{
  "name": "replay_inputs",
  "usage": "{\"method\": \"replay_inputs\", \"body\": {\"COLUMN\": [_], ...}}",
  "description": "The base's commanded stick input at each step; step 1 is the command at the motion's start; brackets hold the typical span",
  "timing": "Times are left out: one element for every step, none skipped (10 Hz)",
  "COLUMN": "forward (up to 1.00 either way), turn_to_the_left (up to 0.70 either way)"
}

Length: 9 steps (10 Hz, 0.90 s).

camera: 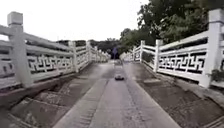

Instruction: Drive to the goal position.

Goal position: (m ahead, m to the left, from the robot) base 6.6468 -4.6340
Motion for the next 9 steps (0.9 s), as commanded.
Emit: {"method": "replay_inputs", "body": {"forward": [0.66,0.66,0.66,0.66,0.66,0.66,0.66,0.66,0.66], "turn_to_the_left": [0.01,0.01,0.01,0.01,0.01,0.01,0.01,0.01,0.01]}}
